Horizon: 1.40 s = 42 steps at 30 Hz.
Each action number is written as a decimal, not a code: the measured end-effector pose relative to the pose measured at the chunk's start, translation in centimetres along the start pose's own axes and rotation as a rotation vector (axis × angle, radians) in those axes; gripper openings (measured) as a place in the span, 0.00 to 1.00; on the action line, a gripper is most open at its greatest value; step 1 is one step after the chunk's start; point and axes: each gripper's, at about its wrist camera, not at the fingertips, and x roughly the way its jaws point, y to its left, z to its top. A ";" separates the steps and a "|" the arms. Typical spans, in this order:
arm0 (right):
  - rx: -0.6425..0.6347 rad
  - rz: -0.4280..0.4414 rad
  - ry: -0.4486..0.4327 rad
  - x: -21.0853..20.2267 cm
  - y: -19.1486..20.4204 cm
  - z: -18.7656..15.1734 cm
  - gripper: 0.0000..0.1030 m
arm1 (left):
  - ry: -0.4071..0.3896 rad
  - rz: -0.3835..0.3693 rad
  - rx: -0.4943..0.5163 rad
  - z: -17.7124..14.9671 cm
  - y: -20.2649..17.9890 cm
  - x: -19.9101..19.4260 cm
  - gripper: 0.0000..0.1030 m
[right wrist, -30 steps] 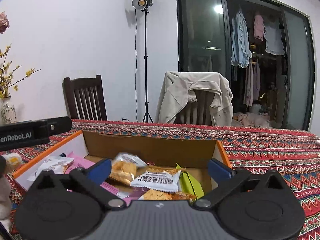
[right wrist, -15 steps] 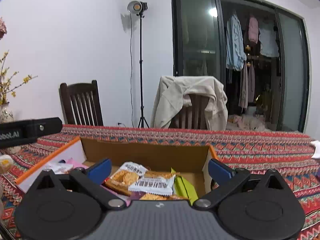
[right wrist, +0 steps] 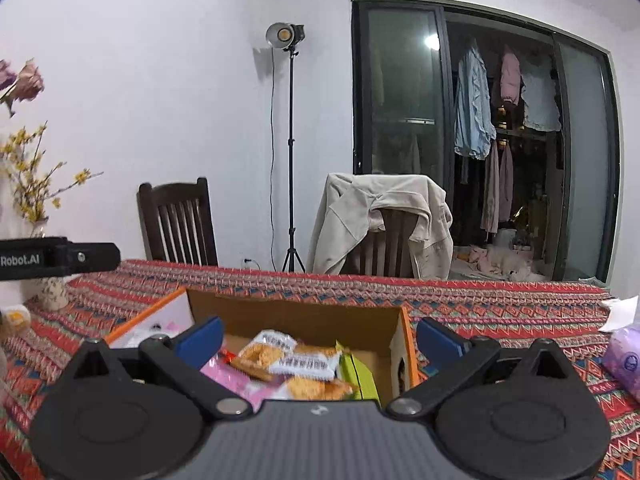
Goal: Organize snacks
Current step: 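Move both open grippers back to the snack heap, then grasp a white packet with the right gripper while the left grasps another white packet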
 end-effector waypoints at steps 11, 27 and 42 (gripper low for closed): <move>-0.007 -0.031 0.178 -1.5 -1.3 -5.8 1.00 | 0.160 0.034 0.018 -6.0 2.3 -1.5 1.00; -0.103 -0.038 0.369 0.5 -1.0 -9.2 1.00 | 0.262 0.061 -0.035 -9.9 4.1 -0.5 1.00; -0.027 0.043 0.414 3.6 -2.2 -9.6 1.00 | 0.268 0.034 -0.069 -10.0 4.4 -0.4 1.00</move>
